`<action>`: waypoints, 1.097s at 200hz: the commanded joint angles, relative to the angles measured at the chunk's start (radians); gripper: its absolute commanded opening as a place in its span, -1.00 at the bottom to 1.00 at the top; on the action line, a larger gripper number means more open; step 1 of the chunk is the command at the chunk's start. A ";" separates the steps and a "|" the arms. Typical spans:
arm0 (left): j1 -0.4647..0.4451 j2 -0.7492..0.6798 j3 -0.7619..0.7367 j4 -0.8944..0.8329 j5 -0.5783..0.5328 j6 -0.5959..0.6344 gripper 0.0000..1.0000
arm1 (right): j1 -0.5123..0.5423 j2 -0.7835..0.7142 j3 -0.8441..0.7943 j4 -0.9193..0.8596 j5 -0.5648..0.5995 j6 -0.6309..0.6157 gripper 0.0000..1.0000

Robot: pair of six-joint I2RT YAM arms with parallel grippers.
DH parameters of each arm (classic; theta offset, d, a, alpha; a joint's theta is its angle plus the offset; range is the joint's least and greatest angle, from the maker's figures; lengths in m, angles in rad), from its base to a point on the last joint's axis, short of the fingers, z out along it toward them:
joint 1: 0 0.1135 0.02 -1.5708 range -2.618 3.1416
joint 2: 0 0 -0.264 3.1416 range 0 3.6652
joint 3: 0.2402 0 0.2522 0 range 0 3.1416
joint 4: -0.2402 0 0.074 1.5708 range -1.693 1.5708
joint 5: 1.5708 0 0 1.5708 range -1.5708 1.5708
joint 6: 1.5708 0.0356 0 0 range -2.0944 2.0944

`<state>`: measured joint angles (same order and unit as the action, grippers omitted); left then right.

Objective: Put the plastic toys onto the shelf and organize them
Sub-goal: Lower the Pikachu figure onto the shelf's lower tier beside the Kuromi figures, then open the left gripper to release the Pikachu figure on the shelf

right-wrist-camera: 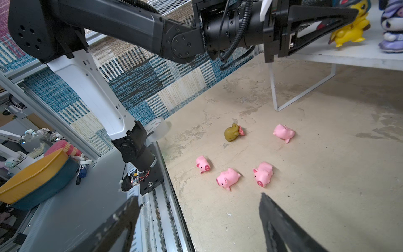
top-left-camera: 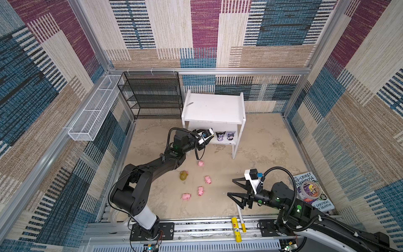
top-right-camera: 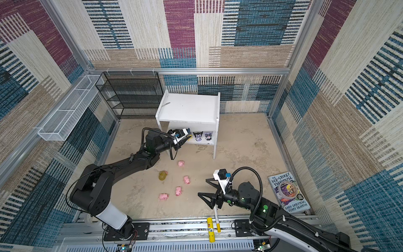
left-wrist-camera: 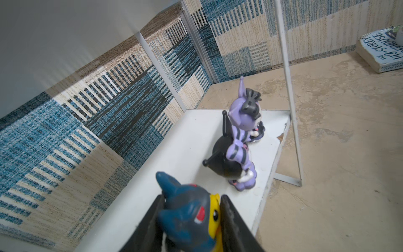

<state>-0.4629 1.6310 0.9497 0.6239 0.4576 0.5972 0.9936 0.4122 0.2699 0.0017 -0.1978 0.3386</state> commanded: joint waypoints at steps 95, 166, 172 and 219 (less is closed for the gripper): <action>0.000 -0.037 -0.011 0.011 -0.004 -0.002 -0.08 | 0.001 -0.030 0.000 0.017 -0.001 0.003 0.74; 0.000 -0.094 -0.063 -0.001 -0.031 -0.011 0.01 | 0.000 -0.025 -0.005 0.028 -0.012 0.005 0.74; 0.001 -0.103 -0.072 -0.001 -0.035 -0.015 0.03 | 0.000 -0.026 -0.006 0.030 -0.012 0.005 0.74; 0.000 -0.128 -0.113 -0.001 -0.053 -0.017 0.07 | 0.000 -0.016 -0.011 0.044 -0.019 0.004 0.74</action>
<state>-0.4629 1.5082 0.8444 0.6155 0.4213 0.5934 0.9936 0.3920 0.2611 0.0086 -0.2081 0.3389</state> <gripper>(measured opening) 0.532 0.870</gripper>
